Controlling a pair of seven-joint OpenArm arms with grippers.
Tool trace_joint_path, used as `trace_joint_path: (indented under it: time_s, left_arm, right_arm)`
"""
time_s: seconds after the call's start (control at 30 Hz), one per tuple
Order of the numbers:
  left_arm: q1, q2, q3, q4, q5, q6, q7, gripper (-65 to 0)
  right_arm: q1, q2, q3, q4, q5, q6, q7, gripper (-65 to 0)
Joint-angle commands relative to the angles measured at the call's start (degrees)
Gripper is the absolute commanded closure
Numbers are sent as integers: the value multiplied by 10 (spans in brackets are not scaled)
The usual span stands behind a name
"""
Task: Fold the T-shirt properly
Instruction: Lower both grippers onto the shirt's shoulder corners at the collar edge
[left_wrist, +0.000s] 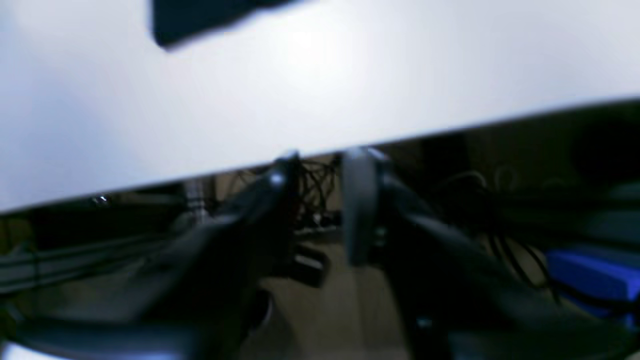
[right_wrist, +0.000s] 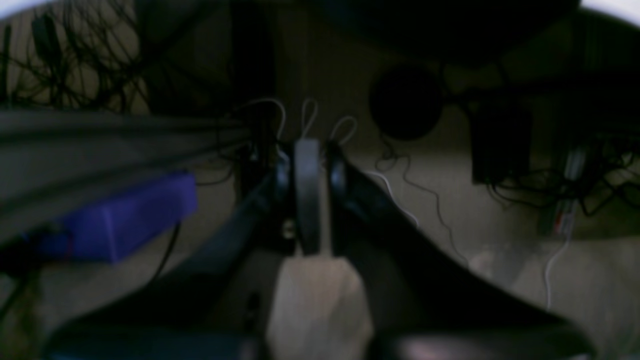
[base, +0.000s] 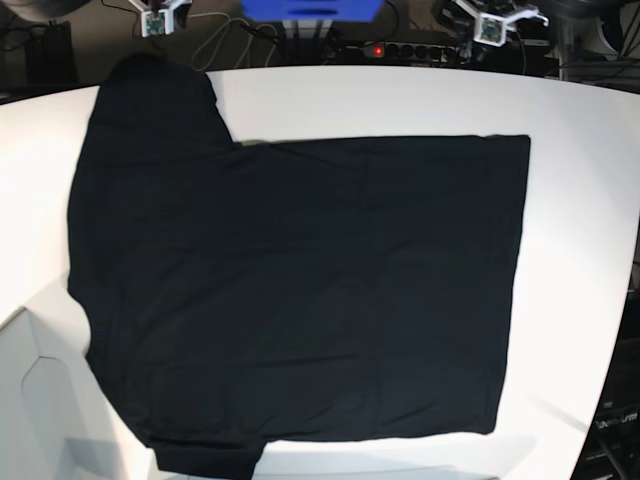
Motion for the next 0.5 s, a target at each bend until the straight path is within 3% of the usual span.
trace_joint_path:
  time_s: [0.0, 0.1, 0.17, 0.47]
  left_arm:
    - [10, 0, -8, 11, -19, 3, -11, -230]
    - [2, -6, -33, 13, -99, 2, -11, -334]
    - [-15, -6, -55, 13, -140, 1, -10, -365]
    - [-71, -6, -100, 9, -171, 0, -6, -370]
  right_arm:
    - [-5, 1, 4, 10, 2, -2, 8, -133]
    - [15, 1, 12, 10, 2, -2, 8, -244]
    - [26, 2, 12, 10, 2, -2, 8, -288]
    - [83, 15, 39, 10, 2, -2, 9, -298]
